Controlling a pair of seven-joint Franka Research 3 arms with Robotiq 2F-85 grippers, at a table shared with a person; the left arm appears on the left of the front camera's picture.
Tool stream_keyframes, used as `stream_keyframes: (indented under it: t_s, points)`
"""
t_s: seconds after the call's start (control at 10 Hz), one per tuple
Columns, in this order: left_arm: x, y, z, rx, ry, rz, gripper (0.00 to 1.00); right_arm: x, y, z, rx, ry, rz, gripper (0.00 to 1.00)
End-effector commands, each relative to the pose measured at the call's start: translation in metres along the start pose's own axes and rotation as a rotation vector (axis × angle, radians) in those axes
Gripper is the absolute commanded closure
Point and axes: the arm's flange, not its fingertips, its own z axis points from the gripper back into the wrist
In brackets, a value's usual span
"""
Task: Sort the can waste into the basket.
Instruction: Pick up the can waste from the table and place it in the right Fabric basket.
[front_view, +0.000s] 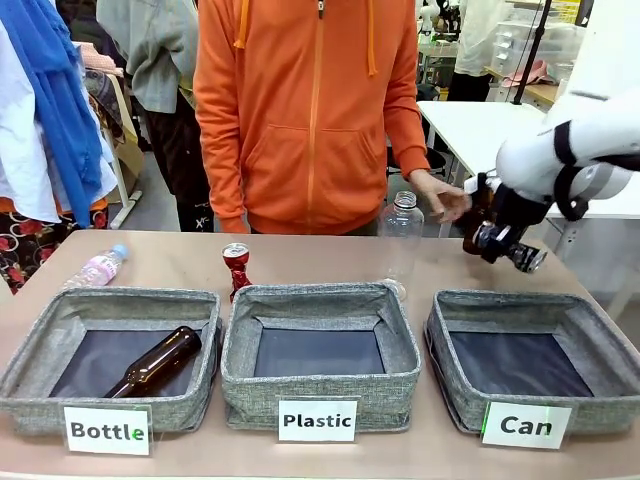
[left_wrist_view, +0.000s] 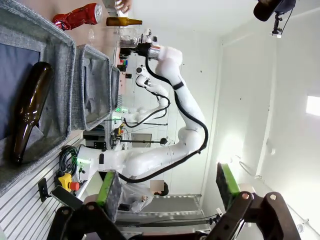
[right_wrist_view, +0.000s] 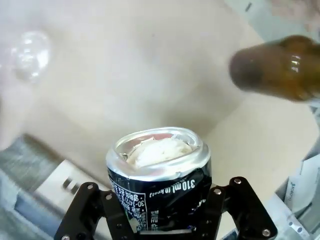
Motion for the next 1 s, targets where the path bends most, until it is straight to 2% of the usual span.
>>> stream_keyframes:
  t_s: [0.0,0.1,0.2,0.3,0.5,0.9]
  points:
    - [-0.003,-0.003,0.001,-0.016,0.003,-0.003,0.00,-0.043,0.046,0.066,0.122,0.042,0.126,1.00]
    - [-0.003,-0.003,0.001,-0.016,0.003,-0.003,0.00,-0.070,0.074,0.090,0.169,0.143,0.255,1.00]
    - [-0.003,-0.003,0.001,-0.016,0.003,-0.003,0.00,-0.102,0.096,0.102,0.190,0.237,0.313,1.00]
    - [-0.003,-0.003,0.001,-0.016,0.003,-0.003,0.00,-0.132,0.115,0.110,0.247,0.261,0.349,1.00]
    - [-0.003,-0.003,0.001,-0.016,0.003,-0.003,0.00,-0.173,0.136,0.105,0.332,0.194,0.531,1.00]
    - [-0.003,-0.003,0.001,-0.016,0.003,-0.003,0.00,-0.171,0.135,0.104,0.321,0.065,0.656,1.00]
